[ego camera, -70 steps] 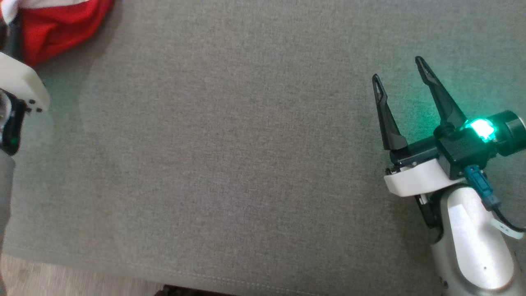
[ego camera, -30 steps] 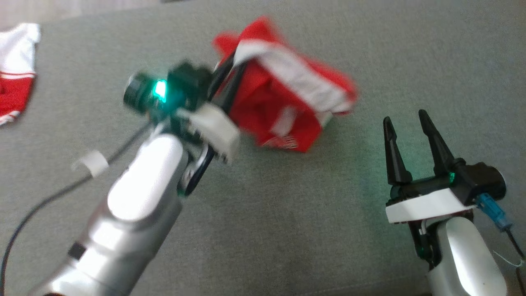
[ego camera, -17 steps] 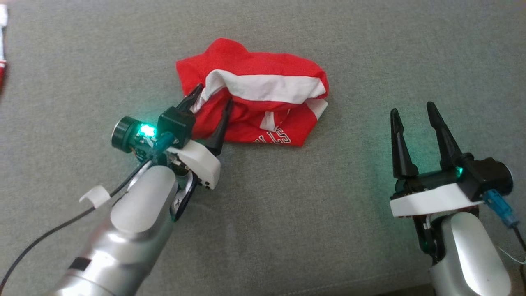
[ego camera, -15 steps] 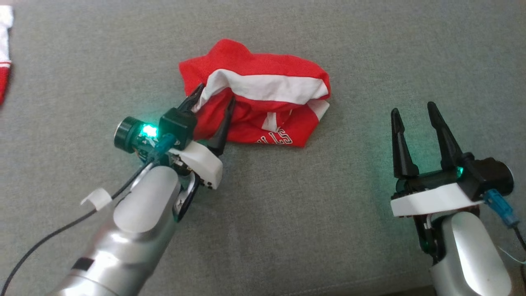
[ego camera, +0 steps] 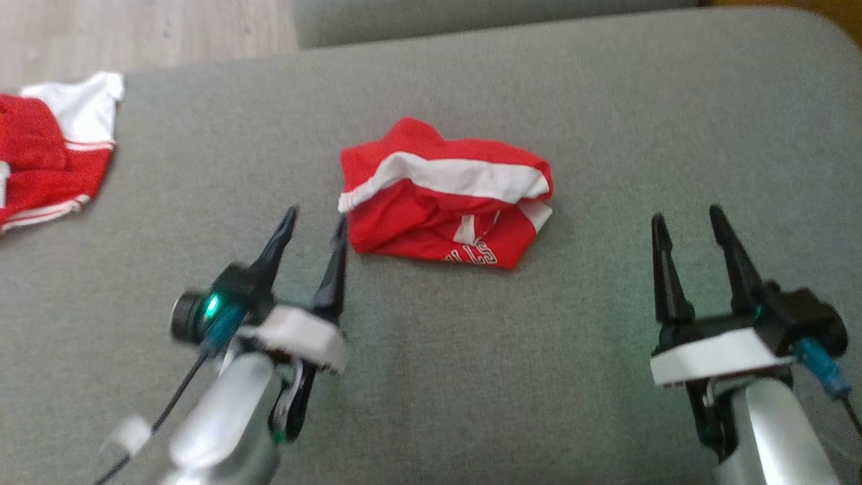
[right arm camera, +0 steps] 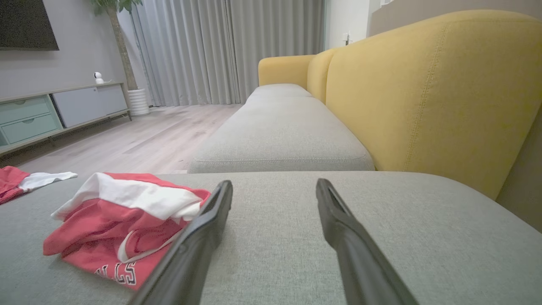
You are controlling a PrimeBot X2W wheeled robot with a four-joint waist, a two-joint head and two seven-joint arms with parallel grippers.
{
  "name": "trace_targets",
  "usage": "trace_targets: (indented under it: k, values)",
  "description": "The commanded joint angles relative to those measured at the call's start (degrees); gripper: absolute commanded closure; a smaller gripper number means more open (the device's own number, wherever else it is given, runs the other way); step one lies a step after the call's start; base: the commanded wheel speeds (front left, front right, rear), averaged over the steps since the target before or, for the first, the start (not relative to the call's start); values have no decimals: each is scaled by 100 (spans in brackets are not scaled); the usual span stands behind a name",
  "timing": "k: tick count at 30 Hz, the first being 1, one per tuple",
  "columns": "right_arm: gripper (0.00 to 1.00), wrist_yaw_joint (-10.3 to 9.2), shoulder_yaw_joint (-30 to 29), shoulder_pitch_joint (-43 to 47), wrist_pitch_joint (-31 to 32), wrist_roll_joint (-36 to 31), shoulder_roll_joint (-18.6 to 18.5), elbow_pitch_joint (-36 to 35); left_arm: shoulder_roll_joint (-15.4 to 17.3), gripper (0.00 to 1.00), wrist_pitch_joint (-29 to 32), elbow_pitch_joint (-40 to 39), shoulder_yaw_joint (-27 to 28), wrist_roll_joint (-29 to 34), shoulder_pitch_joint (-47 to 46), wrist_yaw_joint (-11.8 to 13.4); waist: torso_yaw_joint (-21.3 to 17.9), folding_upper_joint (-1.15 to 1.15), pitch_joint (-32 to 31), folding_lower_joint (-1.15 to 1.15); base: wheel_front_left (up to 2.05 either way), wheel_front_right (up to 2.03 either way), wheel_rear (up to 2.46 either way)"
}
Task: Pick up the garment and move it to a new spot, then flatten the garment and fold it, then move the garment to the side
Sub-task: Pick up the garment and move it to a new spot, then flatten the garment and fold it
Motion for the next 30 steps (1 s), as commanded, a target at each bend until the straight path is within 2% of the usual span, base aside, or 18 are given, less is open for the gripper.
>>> trace_targets:
  k: [1,8,14,20,30]
  values:
    - [0,-4,117,47,-62,-25,3,-135,193,0,-84,-336,313,-83,78,107,107,0,-281,1,0,0,0]
    - [0,-4,113,492,-62,16,3,-151,332,0,-159,-1343,670,-237,1417,602,242,0,-636,1,0,0,0]
    - [0,-4,98,831,-62,56,3,-146,384,0,-175,-1968,910,-232,2310,818,374,0,-864,1,0,0,0]
    - [0,-4,153,921,-62,86,3,-86,403,0,-177,-2232,1064,-101,2624,898,426,0,-912,1,0,0,0]
    - [0,-4,187,893,-62,91,3,-23,379,0,-178,-2246,1091,-42,2733,836,438,0,-885,1,0,0,0]
